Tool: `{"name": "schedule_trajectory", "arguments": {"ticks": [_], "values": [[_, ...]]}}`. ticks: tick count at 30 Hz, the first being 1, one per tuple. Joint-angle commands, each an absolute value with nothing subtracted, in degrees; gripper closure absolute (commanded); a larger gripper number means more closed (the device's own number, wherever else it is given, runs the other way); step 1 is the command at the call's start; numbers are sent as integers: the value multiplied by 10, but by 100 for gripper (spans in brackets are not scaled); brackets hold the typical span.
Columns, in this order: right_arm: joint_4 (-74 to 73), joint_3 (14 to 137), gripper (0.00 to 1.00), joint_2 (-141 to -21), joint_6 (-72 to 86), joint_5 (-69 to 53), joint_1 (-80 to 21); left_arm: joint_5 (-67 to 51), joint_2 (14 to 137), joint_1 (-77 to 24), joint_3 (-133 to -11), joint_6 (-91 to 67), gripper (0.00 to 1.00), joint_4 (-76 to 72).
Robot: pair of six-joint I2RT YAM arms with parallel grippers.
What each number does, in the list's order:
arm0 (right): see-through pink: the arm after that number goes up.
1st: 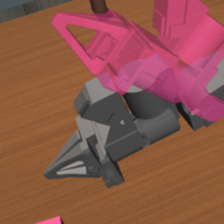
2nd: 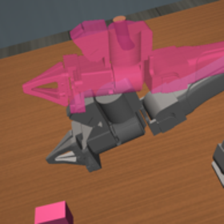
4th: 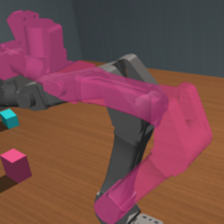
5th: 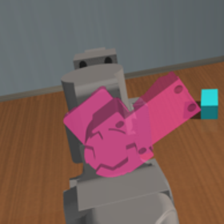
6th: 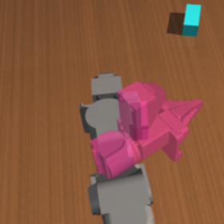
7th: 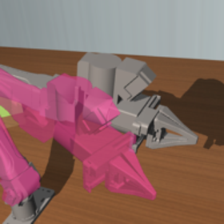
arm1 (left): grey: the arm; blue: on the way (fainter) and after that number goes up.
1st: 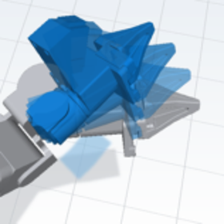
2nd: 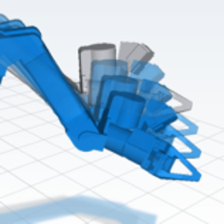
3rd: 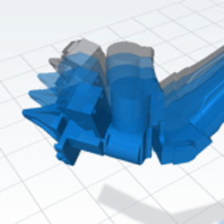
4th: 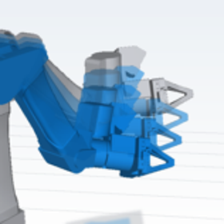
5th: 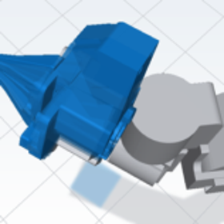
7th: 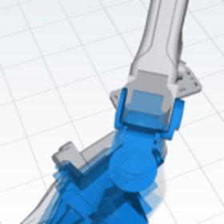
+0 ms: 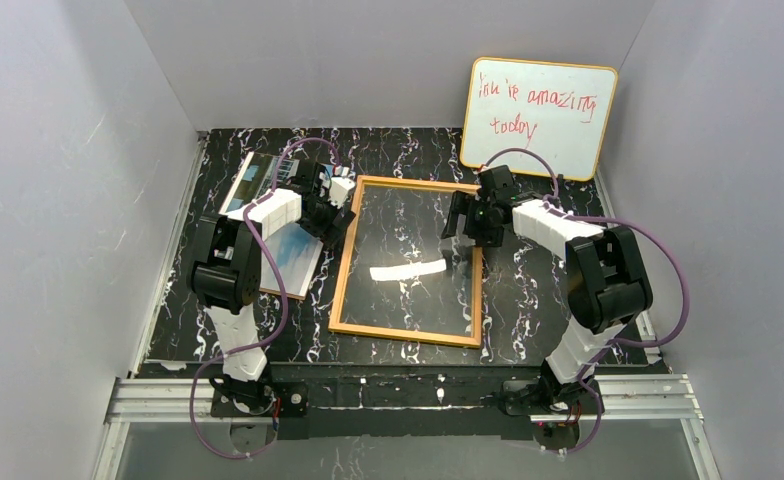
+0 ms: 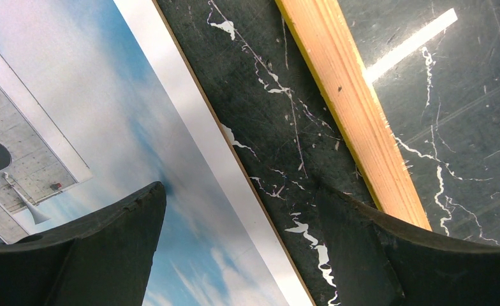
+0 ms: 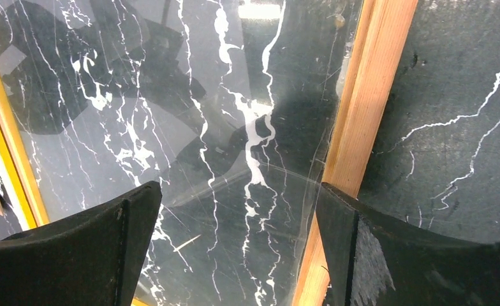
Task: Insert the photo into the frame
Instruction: Place the photo frame item in the photo frame.
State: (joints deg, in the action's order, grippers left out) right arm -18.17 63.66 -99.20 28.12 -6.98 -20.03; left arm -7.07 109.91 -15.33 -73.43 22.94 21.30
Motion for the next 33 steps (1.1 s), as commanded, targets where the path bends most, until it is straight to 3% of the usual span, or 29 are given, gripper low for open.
{"name": "schedule_trajectory", "arguments": {"ticks": [1,16,23,33], "values": [[-209,665,1,-962,267,-35,-202,-77,1137,-163,-708,232,14,271],[-231,715,1,-966,246,8,-197,-87,1132,-163,-709,226,14,273],[-175,695,1,-919,323,-15,-176,-115,1126,-176,-720,199,14,273],[-32,619,1,-881,376,-215,-134,-92,1152,-214,-750,188,14,261]]}}
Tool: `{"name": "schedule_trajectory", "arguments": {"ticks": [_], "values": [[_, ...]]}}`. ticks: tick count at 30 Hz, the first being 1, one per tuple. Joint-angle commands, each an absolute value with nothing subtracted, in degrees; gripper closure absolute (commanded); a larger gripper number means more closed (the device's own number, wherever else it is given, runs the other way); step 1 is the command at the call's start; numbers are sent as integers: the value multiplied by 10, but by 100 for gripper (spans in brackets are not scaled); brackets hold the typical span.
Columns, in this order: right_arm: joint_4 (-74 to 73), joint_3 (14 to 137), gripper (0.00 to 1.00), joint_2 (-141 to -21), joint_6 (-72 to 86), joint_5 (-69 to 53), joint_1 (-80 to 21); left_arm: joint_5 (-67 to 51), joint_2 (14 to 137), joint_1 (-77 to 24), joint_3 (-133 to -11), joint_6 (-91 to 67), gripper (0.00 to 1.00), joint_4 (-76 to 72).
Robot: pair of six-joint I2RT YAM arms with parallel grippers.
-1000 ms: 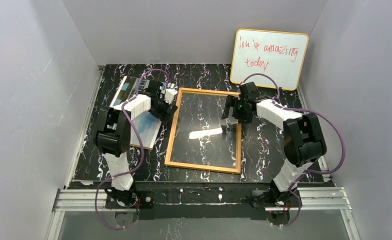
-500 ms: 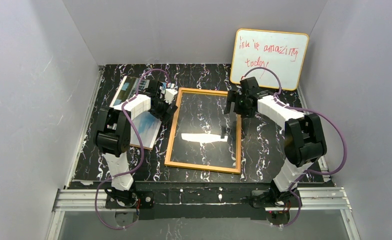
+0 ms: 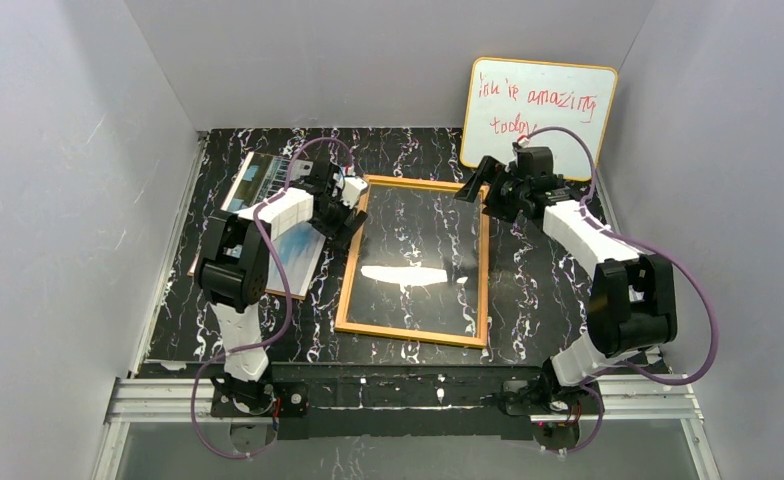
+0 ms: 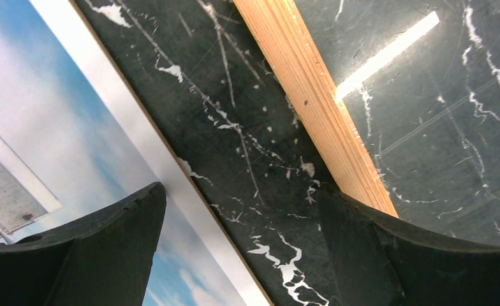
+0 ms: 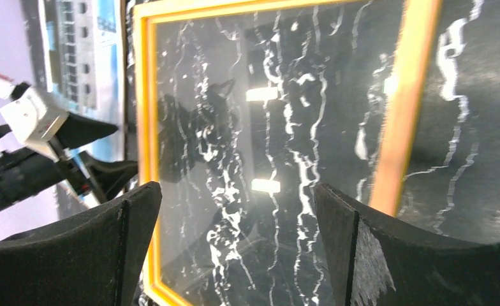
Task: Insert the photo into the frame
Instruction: Place the photo frame item in the photo frame, then pick up the photo at the center of the board.
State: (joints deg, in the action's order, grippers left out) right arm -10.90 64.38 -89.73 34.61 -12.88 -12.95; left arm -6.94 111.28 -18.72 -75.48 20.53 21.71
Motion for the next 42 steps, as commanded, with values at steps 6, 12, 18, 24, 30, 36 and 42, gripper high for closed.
{"name": "schedule_trajectory", "arguments": {"ticks": [6,12,18,24,30,36,42], "values": [[-66,690,1,-924,379,-129,-218,-77,1136,-203,-809,193,11,308],[-86,826,2,-1023,405,-49,-323,-106,1145,-57,-959,209,7,397],[-107,991,7,-1162,425,-26,-409,-16,1179,59,-1035,194,7,388],[-144,1124,8,-1295,464,-23,-456,125,1211,99,-1019,177,11,312],[-162,1190,8,-1361,489,-12,-471,150,1232,108,-973,178,13,270],[-160,1200,9,-1388,500,-10,-471,132,1232,104,-925,210,14,271],[-203,1256,11,-1443,513,-3,-475,123,1232,103,-901,230,14,271]]}}
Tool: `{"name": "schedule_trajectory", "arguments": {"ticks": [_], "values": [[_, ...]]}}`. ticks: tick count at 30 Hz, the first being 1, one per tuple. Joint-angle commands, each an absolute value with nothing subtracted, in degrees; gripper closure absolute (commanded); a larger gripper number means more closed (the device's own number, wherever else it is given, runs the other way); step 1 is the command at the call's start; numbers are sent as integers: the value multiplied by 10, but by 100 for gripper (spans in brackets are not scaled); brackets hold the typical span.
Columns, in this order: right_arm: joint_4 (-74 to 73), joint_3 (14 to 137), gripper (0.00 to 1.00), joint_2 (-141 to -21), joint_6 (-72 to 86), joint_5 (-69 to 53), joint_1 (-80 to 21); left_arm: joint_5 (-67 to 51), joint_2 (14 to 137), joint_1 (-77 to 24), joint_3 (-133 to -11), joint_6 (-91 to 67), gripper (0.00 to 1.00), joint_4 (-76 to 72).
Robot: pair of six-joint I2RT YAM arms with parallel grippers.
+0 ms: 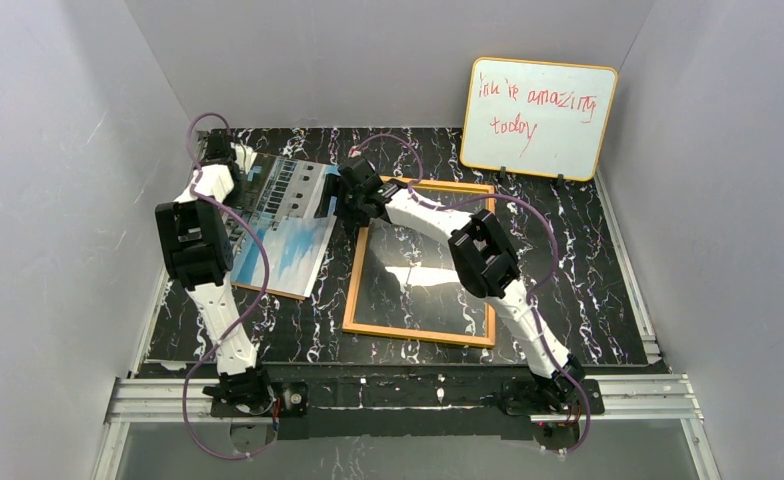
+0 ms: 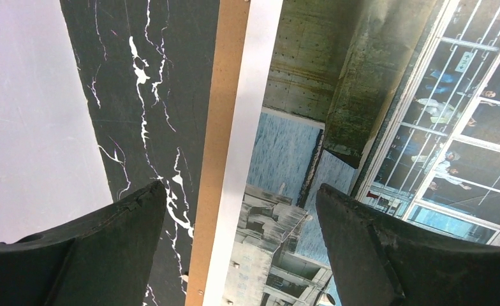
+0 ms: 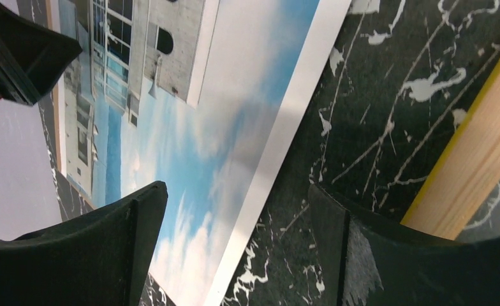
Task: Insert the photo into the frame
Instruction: Pick up the photo at the center of the board.
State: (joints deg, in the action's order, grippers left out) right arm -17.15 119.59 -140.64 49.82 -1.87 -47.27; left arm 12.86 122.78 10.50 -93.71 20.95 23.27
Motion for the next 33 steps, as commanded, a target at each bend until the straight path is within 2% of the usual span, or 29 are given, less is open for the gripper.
{"name": "schedule_trajectory", "arguments": {"ticks": [1,10,17,33], "values": [[-209,1268,11,-1452,515,8,-476,122,1232,104,-897,232,14,271],[-210,1272,12,-1469,540,34,-476,101,1242,104,-885,236,16,268],[-170,1273,16,-1490,618,-50,-471,103,1237,101,-869,244,16,259],[11,1148,30,-1379,622,-59,-470,113,1231,96,-845,267,16,247]]}}
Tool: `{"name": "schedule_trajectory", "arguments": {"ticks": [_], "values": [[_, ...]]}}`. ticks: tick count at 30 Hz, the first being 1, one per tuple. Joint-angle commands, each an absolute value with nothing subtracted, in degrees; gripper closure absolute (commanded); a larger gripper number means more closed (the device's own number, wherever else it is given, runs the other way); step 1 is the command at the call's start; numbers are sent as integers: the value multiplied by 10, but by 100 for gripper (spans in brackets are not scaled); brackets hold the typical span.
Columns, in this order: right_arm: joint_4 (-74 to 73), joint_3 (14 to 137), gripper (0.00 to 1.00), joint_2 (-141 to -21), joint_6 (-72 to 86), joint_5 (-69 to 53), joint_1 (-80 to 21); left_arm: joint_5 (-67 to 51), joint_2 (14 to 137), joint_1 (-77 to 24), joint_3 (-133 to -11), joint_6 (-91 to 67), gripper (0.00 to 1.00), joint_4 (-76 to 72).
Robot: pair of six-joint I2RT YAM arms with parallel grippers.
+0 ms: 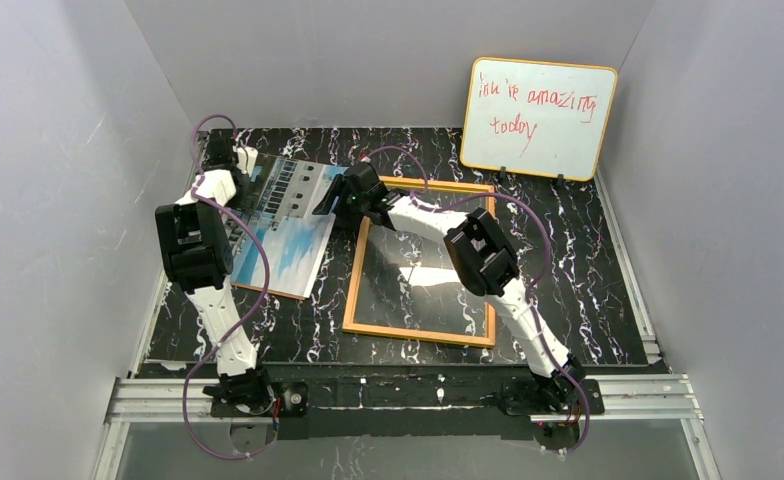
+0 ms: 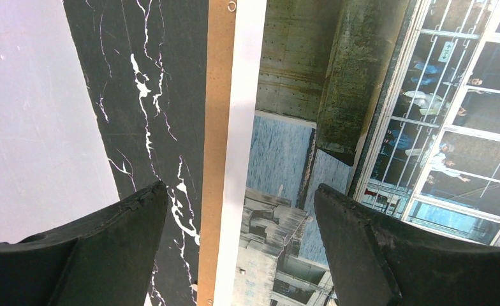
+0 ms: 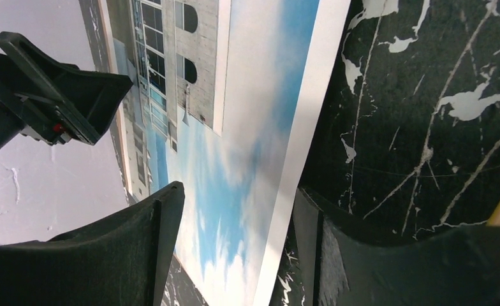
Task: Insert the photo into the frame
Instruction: Pick up the photo at the center of the board.
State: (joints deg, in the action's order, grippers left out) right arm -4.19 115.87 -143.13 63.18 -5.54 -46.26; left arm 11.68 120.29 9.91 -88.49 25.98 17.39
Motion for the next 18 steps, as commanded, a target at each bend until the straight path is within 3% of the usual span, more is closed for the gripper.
{"name": "schedule_trajectory", "arguments": {"ticks": [1,10,18], "values": [[12,1147,31,-1374,615,-55,-472,114,1230,96,-845,268,16,247],[57,1122,36,-1336,575,-51,-488,114,1225,95,-837,274,17,243],[21,1156,43,-1377,567,-39,-490,108,1221,93,-843,271,17,248]]}}
